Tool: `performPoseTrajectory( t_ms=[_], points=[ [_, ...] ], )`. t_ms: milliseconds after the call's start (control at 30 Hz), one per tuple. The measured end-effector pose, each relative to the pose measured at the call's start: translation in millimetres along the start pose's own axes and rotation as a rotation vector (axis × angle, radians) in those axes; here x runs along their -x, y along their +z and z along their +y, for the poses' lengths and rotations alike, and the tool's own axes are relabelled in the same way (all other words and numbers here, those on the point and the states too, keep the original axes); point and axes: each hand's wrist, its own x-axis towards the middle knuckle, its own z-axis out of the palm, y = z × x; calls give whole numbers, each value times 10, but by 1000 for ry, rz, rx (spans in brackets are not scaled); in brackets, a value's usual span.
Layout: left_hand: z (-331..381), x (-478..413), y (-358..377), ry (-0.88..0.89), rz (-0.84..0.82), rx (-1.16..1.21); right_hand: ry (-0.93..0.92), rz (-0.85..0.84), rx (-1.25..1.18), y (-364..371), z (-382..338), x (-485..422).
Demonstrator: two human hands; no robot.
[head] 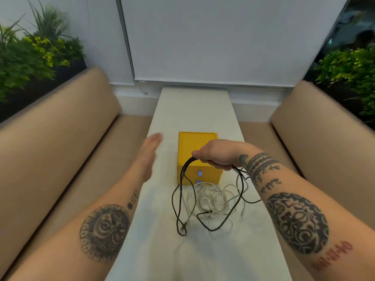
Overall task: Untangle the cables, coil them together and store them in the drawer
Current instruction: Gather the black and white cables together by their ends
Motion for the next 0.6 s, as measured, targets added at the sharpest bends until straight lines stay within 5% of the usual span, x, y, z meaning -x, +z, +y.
performPoseTrajectory(
  t_ms=[100,167,267,400,600],
  points=[
    [292,255,513,49,-643,-408,-24,28,55,-38,-65,16],
    [369,275,640,61,-742,-605,-41,36,19,-98,-55,49],
    [529,219,613,76,-741,-492,-70,42,-237,-194,31,108],
    [791,111,404,183,-552,-447,-119,38,-380,-334,214,211],
    [771,-88,75,321,114,-401,-120,156,-321,-412,561,277]
  ],
)
